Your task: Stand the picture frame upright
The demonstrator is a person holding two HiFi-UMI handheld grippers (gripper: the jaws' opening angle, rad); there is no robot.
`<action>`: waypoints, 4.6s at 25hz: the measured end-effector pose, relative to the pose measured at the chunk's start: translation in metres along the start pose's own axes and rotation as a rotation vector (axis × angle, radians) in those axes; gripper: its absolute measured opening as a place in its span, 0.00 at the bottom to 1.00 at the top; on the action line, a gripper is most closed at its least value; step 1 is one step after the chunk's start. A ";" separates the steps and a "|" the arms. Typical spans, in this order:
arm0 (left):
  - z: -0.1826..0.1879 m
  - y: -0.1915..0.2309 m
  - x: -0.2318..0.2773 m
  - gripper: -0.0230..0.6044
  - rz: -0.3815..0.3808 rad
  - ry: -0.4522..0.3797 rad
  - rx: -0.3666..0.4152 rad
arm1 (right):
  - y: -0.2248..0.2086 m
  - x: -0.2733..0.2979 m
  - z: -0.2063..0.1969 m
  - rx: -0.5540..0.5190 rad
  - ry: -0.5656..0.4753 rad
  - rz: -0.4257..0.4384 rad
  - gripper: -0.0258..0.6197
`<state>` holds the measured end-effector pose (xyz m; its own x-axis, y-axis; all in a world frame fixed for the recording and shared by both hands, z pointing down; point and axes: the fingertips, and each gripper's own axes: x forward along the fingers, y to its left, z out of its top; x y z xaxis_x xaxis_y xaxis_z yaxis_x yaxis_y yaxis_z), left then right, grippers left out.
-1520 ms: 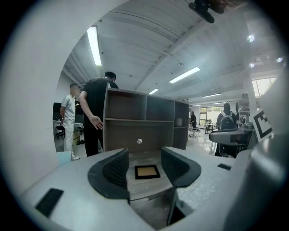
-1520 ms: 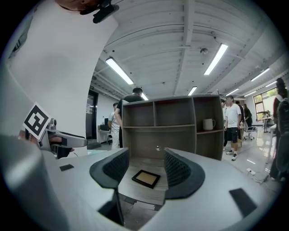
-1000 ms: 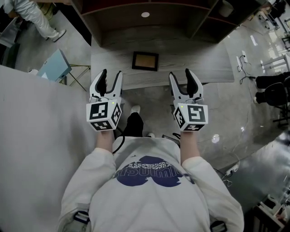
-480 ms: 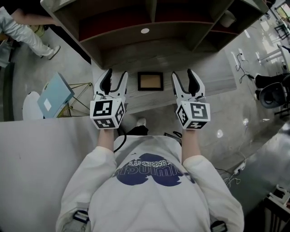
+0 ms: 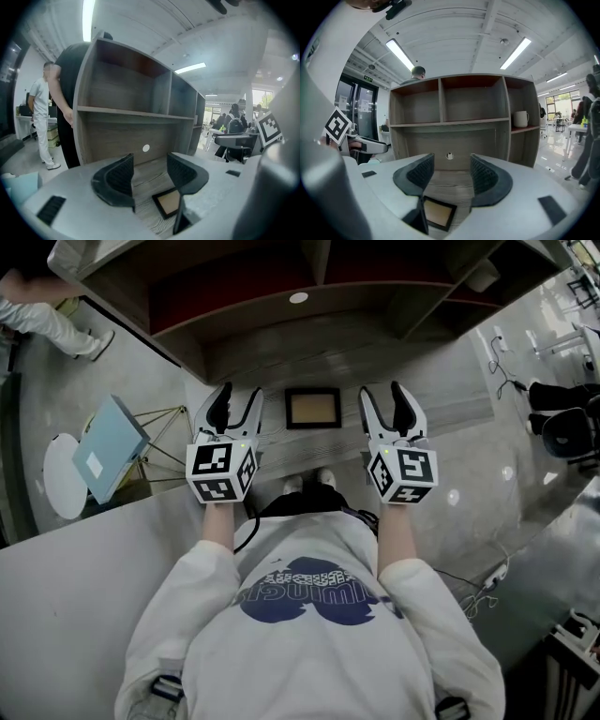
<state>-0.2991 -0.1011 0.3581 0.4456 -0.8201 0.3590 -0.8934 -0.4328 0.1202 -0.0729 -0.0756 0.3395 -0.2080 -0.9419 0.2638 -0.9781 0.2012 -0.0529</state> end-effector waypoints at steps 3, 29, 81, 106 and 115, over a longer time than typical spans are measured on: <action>-0.015 -0.002 0.010 0.37 0.002 0.049 -0.015 | -0.009 0.007 -0.016 0.009 0.046 0.004 0.38; -0.221 -0.028 0.112 0.37 -0.014 0.530 -0.165 | -0.005 0.105 -0.231 0.072 0.582 0.168 0.35; -0.186 -0.044 0.128 0.16 -0.084 0.490 -0.135 | -0.013 0.093 -0.209 0.221 0.530 0.060 0.15; -0.084 -0.159 0.135 0.16 -0.326 0.307 0.064 | -0.101 0.005 -0.110 0.200 0.262 -0.131 0.15; -0.083 -0.223 0.146 0.16 -0.254 0.302 0.044 | -0.163 -0.018 -0.108 0.184 0.261 -0.031 0.15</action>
<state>-0.0400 -0.0930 0.4603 0.6098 -0.5407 0.5794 -0.7505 -0.6289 0.2030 0.0904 -0.0622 0.4469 -0.1936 -0.8414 0.5046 -0.9731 0.0992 -0.2080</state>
